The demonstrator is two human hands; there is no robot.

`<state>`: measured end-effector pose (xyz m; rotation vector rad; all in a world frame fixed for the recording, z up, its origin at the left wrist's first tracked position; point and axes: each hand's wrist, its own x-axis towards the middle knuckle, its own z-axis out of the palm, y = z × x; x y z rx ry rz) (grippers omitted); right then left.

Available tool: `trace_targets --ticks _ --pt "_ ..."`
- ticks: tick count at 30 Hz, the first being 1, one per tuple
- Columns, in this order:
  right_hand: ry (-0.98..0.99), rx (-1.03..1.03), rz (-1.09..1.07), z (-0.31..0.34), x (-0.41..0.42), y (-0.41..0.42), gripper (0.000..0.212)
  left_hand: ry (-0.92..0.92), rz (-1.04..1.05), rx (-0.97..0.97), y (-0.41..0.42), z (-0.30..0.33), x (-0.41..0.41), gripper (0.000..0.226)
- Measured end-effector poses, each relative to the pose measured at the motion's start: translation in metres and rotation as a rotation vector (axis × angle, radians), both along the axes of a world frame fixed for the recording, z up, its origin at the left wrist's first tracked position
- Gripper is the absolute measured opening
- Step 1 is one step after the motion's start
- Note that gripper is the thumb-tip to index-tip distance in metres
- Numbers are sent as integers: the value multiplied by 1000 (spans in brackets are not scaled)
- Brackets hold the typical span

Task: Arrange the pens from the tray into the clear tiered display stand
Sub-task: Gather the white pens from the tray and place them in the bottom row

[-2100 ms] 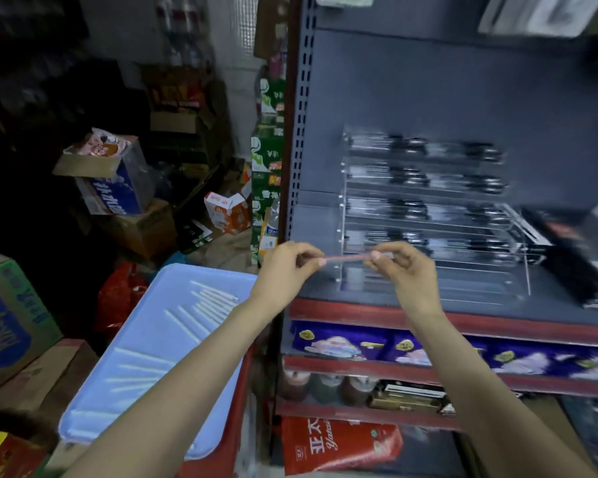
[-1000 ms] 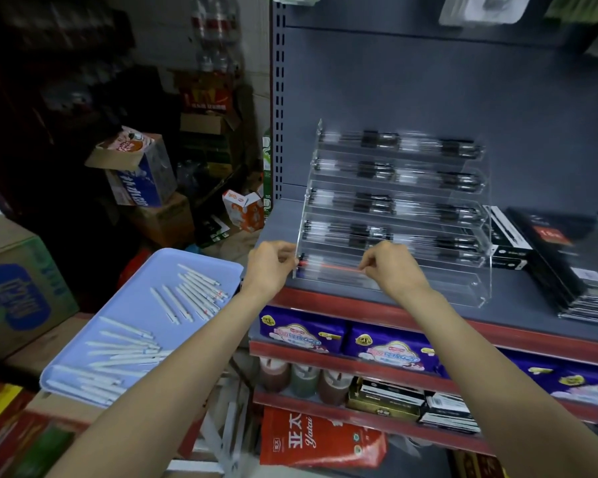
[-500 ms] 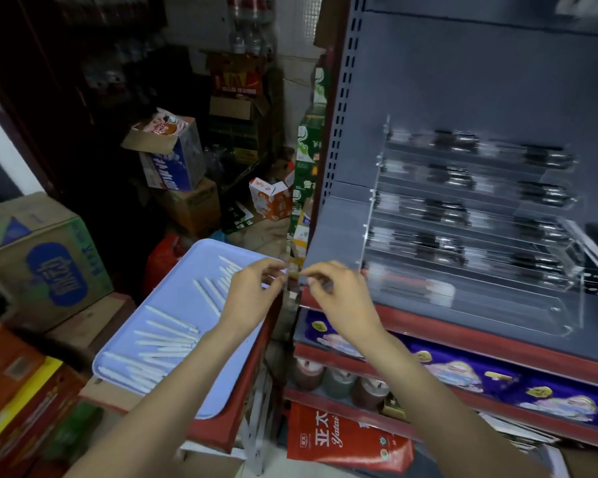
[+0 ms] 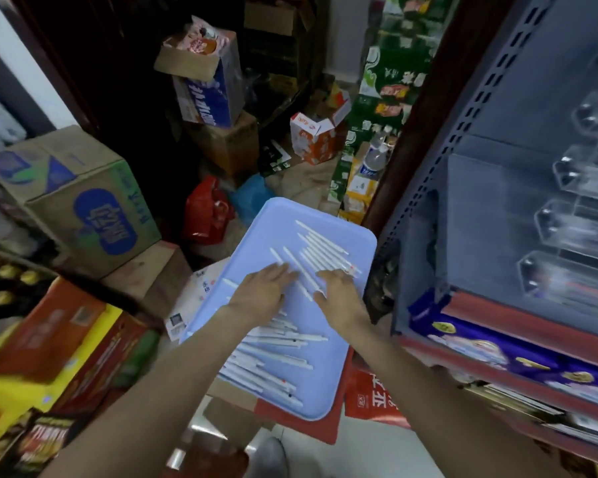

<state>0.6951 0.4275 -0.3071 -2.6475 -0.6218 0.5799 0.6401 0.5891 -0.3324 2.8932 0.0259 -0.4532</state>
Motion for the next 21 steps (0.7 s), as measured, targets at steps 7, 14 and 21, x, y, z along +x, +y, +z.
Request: trace_targets --ticks 7,14,21 --pt "-135 -206 34 -15 2 32 25 -174 737 -860 -3 1 18 13" --pt "35 -51 -142 -18 12 41 16 -1 648 -363 -7 -4 38 56" --pt "299 480 -363 12 16 21 8 -172 779 -949 -2 12 37 14"
